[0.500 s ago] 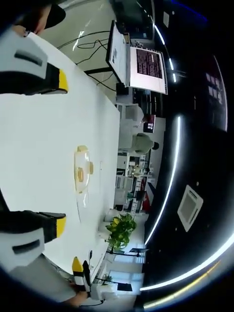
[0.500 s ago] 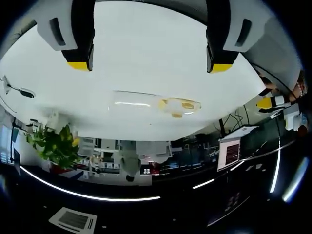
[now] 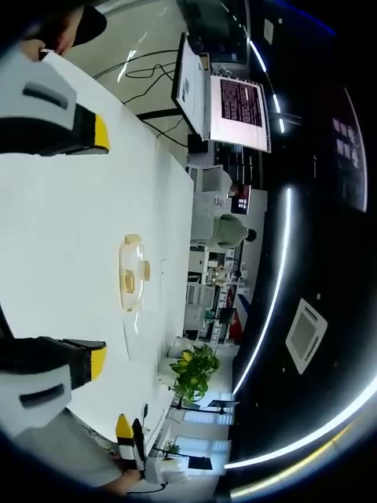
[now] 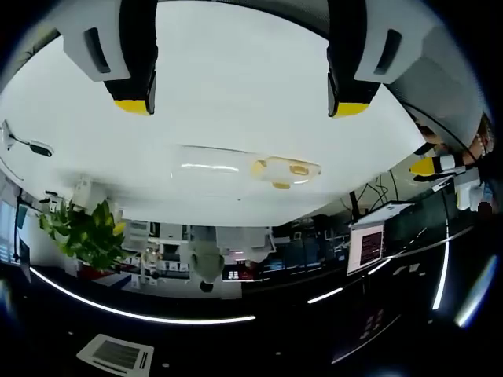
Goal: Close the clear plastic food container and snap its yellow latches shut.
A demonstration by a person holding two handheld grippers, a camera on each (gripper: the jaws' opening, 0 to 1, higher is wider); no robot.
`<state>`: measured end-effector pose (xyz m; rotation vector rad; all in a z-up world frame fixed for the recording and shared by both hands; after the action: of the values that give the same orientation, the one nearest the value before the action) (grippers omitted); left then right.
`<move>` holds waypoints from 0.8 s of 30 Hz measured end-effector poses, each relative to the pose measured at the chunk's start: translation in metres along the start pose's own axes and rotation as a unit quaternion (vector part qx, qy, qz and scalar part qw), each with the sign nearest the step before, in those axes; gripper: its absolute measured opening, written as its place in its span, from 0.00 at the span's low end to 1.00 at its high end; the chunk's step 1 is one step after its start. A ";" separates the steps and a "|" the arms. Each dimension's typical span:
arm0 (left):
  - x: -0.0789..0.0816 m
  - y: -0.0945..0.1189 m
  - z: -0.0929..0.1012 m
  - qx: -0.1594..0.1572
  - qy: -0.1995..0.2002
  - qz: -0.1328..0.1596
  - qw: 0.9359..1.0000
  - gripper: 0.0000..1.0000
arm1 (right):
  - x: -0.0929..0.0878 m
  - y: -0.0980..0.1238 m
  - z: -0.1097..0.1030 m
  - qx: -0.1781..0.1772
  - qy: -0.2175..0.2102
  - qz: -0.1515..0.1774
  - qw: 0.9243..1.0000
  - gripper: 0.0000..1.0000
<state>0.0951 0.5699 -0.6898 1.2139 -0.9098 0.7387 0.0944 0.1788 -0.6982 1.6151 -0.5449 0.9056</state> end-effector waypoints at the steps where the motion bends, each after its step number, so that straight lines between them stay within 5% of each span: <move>1: 0.000 0.000 0.000 0.002 0.000 -0.002 1.000 0.95 | 0.000 0.000 0.000 0.001 0.002 -0.002 1.000 0.87; 24: -0.002 -0.001 0.000 0.010 -0.010 -0.014 1.000 0.95 | -0.001 -0.001 -0.001 0.007 0.008 -0.008 1.000 0.84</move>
<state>0.0951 0.5695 -0.6918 1.2515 -0.9016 0.7158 0.0937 0.1801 -0.6996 1.6210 -0.5156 0.9103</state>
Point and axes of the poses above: the point that each gripper's makers call its tool centre point, and the gripper's own axes: y roughly backward along the fingers, z roughly to its right, x roughly out of its top, the point moved 9 cm from there along y, roughly backward along the fingers, and after that the axes turned 15 degrees about -z, right-handed, at the moved point
